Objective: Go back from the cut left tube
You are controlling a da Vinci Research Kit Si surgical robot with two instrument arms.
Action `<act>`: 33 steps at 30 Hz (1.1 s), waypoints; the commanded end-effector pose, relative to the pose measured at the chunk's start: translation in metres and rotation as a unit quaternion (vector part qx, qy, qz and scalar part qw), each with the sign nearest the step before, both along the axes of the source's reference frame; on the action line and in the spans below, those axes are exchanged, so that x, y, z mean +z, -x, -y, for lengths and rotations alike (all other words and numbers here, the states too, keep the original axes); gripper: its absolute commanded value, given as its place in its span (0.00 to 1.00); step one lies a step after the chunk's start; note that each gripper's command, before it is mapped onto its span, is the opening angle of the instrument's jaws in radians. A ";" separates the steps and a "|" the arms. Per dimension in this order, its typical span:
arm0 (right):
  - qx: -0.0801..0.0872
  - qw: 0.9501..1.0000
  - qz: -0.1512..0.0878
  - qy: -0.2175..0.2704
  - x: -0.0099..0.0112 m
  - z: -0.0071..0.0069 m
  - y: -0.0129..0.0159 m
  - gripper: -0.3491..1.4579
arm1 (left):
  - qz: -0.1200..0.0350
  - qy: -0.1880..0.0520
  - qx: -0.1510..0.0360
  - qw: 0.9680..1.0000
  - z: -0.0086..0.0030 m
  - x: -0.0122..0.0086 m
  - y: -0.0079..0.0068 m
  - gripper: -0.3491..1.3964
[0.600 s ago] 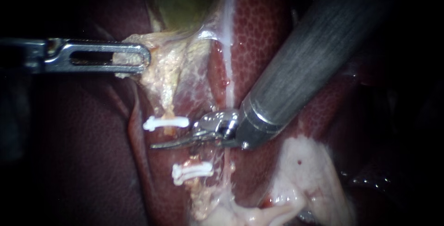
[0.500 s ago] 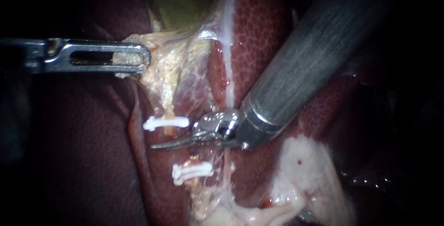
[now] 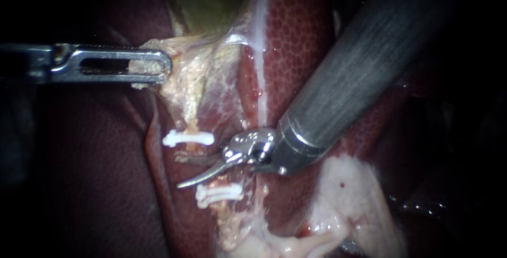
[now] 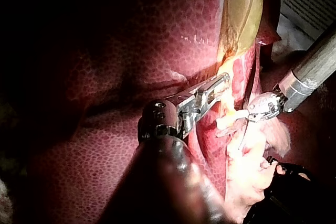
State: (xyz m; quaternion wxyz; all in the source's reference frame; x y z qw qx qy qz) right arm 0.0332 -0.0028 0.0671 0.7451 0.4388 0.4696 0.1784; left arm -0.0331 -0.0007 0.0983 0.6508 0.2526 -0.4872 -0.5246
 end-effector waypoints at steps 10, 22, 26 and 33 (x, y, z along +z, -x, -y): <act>0.003 1.000 -0.007 0.020 -0.0005 0.0004 0.0011 0.89 | 0.000 0.000 0.000 1.000 0.0000 0.0000 0.0000 0.00; 0.045 0.992 0.001 0.116 -0.0037 -0.0013 0.0096 0.98 | 0.000 0.000 0.000 1.000 0.0000 0.0000 0.0000 0.00; 0.056 0.988 0.007 0.142 -0.0062 -0.0033 0.0127 0.98 | 0.000 0.000 0.000 1.000 0.0000 0.0000 0.0000 0.00; 0.085 0.979 0.011 0.184 -0.0110 -0.0065 0.0165 0.98 | 0.000 0.000 0.000 1.000 0.0000 0.0001 0.0000 0.00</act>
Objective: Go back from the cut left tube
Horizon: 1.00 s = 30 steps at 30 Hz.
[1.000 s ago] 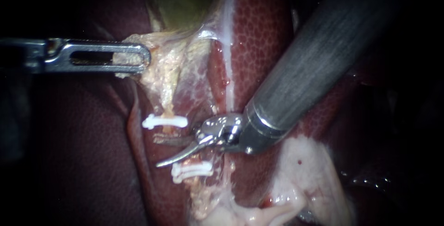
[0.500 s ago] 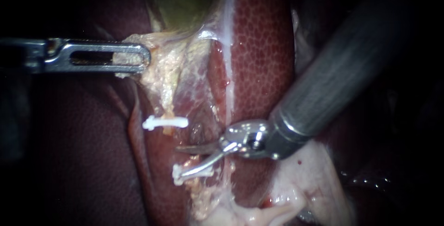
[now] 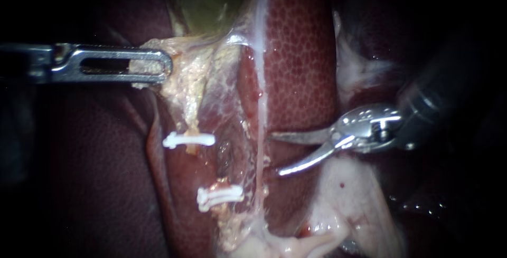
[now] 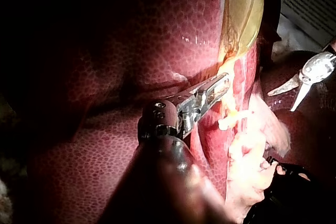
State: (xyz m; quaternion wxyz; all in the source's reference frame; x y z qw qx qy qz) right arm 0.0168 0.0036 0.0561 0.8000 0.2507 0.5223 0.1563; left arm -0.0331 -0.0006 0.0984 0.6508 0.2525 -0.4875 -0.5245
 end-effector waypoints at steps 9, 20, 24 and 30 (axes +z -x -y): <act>0.022 0.999 0.005 0.034 -0.0039 -0.0018 0.0024 0.98 | 0.000 0.000 0.000 1.000 0.0000 0.0000 0.0001 0.00; 0.020 0.999 0.002 0.035 -0.0041 -0.0016 0.0024 0.98 | -0.003 0.003 -0.004 1.000 0.0001 0.0012 0.0012 0.00; 0.020 0.999 0.002 0.035 -0.0041 -0.0015 0.0024 0.98 | -0.002 0.004 -0.002 1.000 0.0003 0.0023 0.0022 0.00; 0.020 0.999 0.002 0.035 -0.0041 -0.0015 0.0024 0.98 | -0.003 0.004 0.008 1.000 0.0007 0.0044 0.0044 0.00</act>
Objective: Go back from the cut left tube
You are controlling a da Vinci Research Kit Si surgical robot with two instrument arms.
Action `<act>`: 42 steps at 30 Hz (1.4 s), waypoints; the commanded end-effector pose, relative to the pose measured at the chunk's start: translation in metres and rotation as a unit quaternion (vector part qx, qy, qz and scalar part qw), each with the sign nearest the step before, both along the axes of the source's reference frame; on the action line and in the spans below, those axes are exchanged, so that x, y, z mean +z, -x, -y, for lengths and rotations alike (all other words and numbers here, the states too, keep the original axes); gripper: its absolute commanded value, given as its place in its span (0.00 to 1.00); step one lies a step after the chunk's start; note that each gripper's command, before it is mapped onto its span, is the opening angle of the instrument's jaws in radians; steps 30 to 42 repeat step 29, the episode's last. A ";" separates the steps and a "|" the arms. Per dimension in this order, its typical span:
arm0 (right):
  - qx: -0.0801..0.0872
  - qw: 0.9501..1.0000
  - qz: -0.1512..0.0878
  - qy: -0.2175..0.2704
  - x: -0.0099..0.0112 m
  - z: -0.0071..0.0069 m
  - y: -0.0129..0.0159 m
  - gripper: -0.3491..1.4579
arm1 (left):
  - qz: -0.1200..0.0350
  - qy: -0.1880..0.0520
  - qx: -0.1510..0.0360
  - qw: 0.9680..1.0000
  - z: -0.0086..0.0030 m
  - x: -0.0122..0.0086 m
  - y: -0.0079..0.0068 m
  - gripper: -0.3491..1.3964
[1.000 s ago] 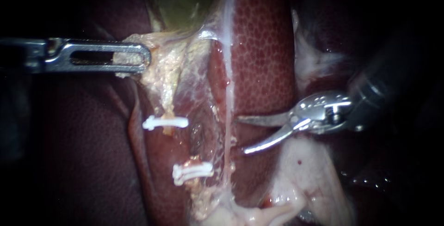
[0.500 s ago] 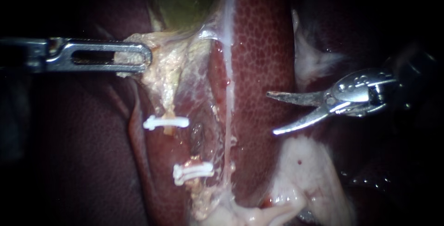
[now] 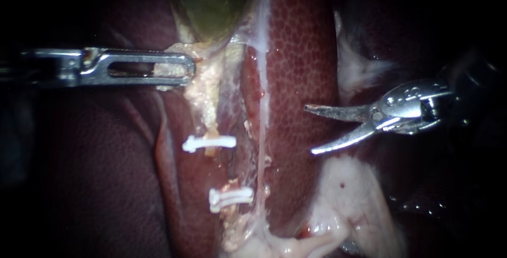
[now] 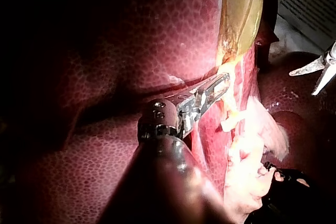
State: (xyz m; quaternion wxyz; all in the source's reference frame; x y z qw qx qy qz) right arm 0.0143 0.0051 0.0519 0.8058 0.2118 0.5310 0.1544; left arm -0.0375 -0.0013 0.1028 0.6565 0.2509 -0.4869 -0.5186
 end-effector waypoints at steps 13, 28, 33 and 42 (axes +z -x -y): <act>-0.001 1.000 -0.003 0.005 -0.0005 0.0002 -0.0002 0.98 | -0.005 0.000 0.023 1.000 0.0014 0.0026 0.0037 0.00; 0.000 1.000 -0.004 0.005 -0.0006 0.0002 -0.0002 0.98 | -0.005 0.000 0.024 1.000 0.0014 0.0026 0.0037 0.00; 0.000 1.000 -0.005 0.005 -0.0006 0.0002 -0.0002 0.98 | -0.005 0.000 0.024 1.000 0.0014 0.0026 0.0037 0.00; 0.000 1.000 -0.005 0.005 -0.0006 0.0002 -0.0002 0.98 | -0.005 0.000 0.024 1.000 0.0014 0.0026 0.0037 0.00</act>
